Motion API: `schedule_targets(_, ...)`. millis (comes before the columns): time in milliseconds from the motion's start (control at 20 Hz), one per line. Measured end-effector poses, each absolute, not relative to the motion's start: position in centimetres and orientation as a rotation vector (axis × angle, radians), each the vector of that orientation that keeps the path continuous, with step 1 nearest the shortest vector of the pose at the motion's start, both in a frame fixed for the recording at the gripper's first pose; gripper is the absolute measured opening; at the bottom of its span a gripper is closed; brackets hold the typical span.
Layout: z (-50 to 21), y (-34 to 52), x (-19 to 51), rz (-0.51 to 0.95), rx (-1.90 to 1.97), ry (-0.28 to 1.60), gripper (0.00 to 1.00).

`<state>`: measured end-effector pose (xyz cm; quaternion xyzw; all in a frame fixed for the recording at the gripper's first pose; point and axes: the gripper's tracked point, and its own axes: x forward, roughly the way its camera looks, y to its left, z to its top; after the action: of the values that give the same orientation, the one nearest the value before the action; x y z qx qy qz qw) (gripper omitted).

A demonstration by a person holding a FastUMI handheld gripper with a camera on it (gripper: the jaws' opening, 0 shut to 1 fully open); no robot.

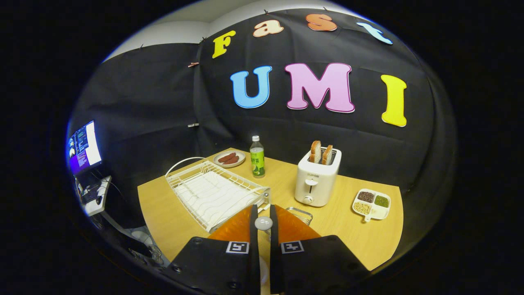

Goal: Take the plate from the dish rack, then take the spoon from the basket and place it into the plate.

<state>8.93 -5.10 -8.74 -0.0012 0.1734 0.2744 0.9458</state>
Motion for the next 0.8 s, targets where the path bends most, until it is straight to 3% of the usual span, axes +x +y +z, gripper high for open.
schedule_targets(400, -8.9, -3.8, 6.2, 0.615, -0.010, 0.351, 0.13)
schedule_targets(800, -16.3, -0.1, 2.7, 0.717, -0.080, 0.486, 0.13)
